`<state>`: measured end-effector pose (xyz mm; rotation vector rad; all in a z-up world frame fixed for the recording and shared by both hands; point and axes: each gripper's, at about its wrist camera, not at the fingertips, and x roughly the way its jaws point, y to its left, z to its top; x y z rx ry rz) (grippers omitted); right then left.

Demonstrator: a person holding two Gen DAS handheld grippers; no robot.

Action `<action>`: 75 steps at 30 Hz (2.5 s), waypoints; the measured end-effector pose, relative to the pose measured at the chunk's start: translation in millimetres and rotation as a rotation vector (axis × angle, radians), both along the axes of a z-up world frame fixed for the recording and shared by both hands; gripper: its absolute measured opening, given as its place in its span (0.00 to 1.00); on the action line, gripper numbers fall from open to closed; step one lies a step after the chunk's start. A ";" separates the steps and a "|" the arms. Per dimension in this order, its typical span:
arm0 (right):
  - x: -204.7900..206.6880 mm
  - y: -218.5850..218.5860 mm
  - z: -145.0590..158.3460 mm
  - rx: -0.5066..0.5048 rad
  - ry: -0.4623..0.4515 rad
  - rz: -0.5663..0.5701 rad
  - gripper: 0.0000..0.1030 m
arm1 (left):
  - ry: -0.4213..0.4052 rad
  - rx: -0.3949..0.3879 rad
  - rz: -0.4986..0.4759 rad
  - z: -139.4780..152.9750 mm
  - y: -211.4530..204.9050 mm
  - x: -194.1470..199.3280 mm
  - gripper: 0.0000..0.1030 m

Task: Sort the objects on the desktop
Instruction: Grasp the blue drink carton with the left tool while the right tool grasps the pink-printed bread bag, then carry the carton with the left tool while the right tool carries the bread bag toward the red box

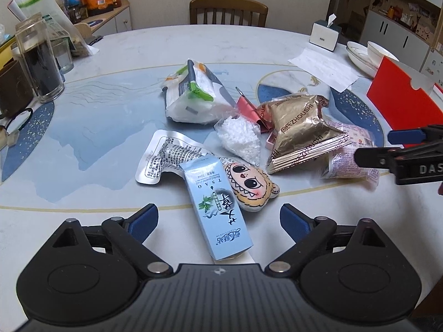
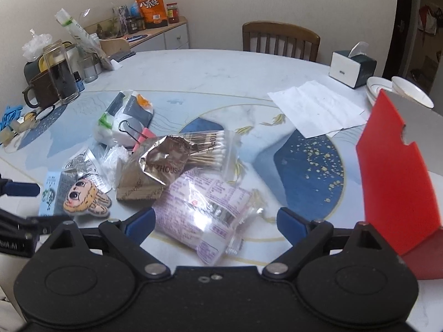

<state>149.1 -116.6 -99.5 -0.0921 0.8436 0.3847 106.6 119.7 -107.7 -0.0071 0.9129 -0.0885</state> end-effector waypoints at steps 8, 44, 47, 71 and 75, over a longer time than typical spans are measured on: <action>14.4 20.3 -10.7 0.001 0.037 -0.003 0.93 | 0.020 -0.007 0.001 -5.3 7.9 5.1 0.88; 1.4 10.7 -1.8 -0.086 0.035 -0.046 0.69 | 0.053 -0.111 -0.048 -1.0 31.7 2.8 0.28; -4.3 2.7 6.3 -0.070 0.025 -0.044 0.69 | 0.046 -0.106 -0.042 5.0 29.1 -0.8 0.28; -4.8 -93.6 105.8 0.076 -0.104 -0.003 0.69 | -0.105 -0.105 -0.119 83.0 -57.9 11.3 0.28; 0.0 -110.8 111.5 0.074 -0.115 -0.014 0.69 | -0.116 -0.099 -0.149 88.6 -78.4 18.0 0.28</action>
